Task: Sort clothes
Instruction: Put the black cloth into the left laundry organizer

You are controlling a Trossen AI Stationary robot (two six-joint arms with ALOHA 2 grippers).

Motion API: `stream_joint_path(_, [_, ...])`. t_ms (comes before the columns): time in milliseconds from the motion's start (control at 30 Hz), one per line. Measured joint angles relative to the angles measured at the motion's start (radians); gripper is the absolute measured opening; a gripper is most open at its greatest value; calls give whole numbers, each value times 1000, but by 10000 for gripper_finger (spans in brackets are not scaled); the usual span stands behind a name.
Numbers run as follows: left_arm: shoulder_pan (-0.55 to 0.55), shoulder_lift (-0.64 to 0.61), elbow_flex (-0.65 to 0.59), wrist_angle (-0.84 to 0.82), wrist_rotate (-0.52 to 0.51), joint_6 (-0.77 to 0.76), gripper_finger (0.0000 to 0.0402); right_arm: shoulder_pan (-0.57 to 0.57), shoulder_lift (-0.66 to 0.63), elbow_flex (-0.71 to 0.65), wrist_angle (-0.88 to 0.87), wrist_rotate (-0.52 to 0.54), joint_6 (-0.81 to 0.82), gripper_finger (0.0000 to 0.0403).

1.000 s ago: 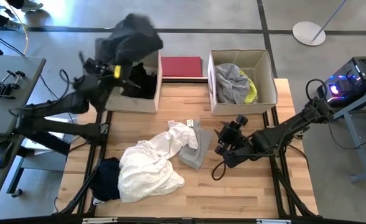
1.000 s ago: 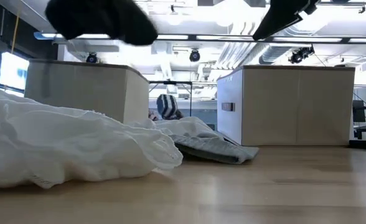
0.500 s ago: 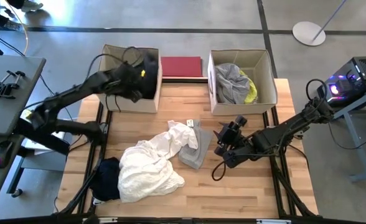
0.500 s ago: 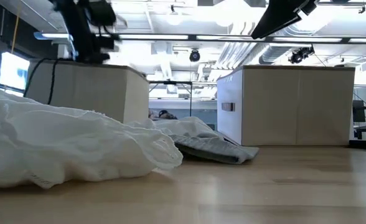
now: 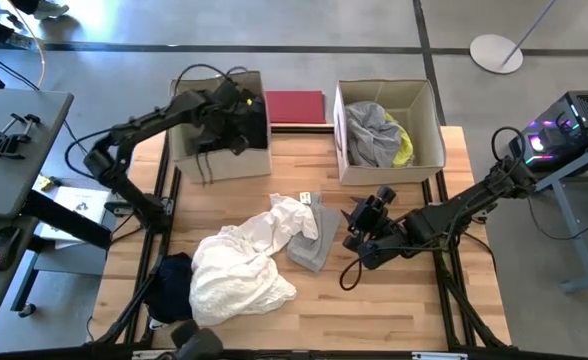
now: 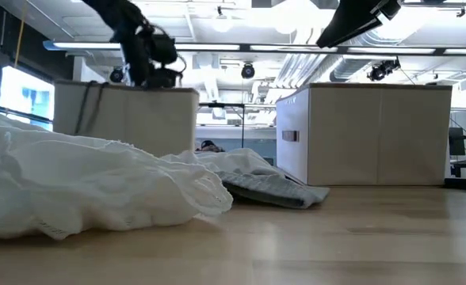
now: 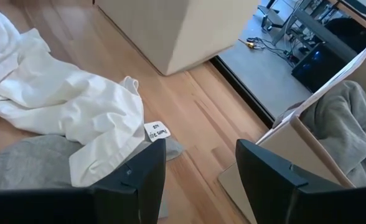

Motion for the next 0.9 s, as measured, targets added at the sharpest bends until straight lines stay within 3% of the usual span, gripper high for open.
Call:
stream_joint_path(200, [-1,-27,187,-133,6,-4,227,1,0,0,5,-4,-2,181])
stream_joint_path(333, [-14,-79,307,-243,3,-59,246,1,0,0,0,-5,-11,181])
stream_joint_path(400, [-48,-111,331,-302,-46,-84,246,1,1,0,-1,-4,-25,181])
stream_joint_path(567, [-233,-213,338,-488,-163,-220,233,1,3,-23,-4,37,-46,181])
stream_joint_path(700, [-426,-245,337,-632,-141,-469,225,-2,5,-113,52,107,-57,181])
stream_joint_path(833, [-611,-298,274,-580,-119,-708,223,-13,5,-183,129,116,-57,181])
stream_joint_path(900, [-689,-321,215,-551,-158,-824,223,-13,5,-201,167,118,-65,181])
